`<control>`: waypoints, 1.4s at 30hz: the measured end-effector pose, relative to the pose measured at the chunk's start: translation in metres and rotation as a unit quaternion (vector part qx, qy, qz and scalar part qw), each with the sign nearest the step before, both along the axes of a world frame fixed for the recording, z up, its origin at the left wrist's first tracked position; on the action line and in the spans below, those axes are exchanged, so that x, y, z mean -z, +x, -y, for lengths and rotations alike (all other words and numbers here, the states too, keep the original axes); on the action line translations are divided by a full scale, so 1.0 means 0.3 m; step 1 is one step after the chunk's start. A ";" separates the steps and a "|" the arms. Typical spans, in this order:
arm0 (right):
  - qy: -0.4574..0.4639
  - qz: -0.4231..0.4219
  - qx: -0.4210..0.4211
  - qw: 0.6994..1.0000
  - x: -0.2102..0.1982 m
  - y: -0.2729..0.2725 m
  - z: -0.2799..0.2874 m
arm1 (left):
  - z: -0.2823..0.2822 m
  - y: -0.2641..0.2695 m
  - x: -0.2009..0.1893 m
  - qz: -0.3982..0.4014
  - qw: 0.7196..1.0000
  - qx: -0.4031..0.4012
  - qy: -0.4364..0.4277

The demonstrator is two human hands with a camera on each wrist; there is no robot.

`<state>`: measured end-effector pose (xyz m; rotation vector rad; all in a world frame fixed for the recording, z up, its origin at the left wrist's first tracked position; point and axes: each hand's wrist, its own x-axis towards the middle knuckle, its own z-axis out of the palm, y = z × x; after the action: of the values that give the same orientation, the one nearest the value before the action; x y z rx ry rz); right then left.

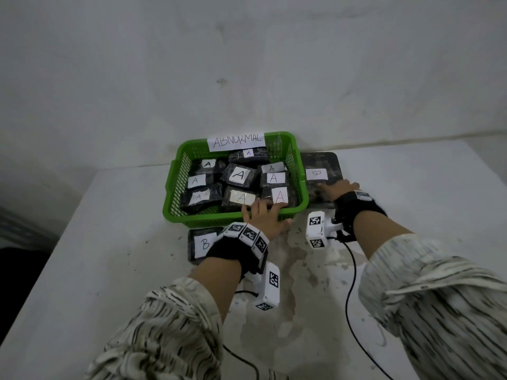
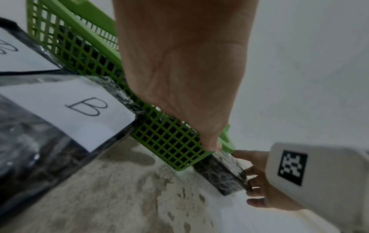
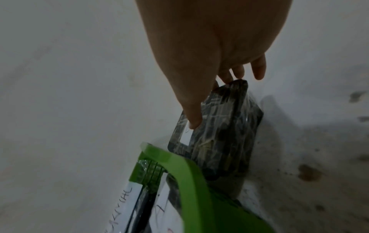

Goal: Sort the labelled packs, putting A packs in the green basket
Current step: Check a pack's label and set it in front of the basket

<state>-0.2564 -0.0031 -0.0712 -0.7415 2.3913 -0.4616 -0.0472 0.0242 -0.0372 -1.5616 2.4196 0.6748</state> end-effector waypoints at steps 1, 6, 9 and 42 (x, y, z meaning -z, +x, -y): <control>-0.021 0.034 0.014 0.999 0.016 -0.006 0.012 | 0.001 -0.002 -0.001 0.003 1.000 0.000 0.002; -0.152 0.160 0.095 0.971 0.069 -0.051 0.051 | 0.003 -0.005 -0.001 0.016 1.000 0.005 0.000; -0.174 0.133 0.099 0.971 -0.011 -0.034 0.021 | 0.010 -0.002 0.001 -0.003 0.999 -0.004 0.031; -0.273 0.498 -0.139 0.812 -0.281 0.281 -0.182 | 0.045 0.193 -0.187 -0.593 0.718 -0.274 0.240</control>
<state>-0.1722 0.0515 0.0131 -0.7875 1.1366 -1.1056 0.0107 0.0107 0.0189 -1.8332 1.8186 2.8732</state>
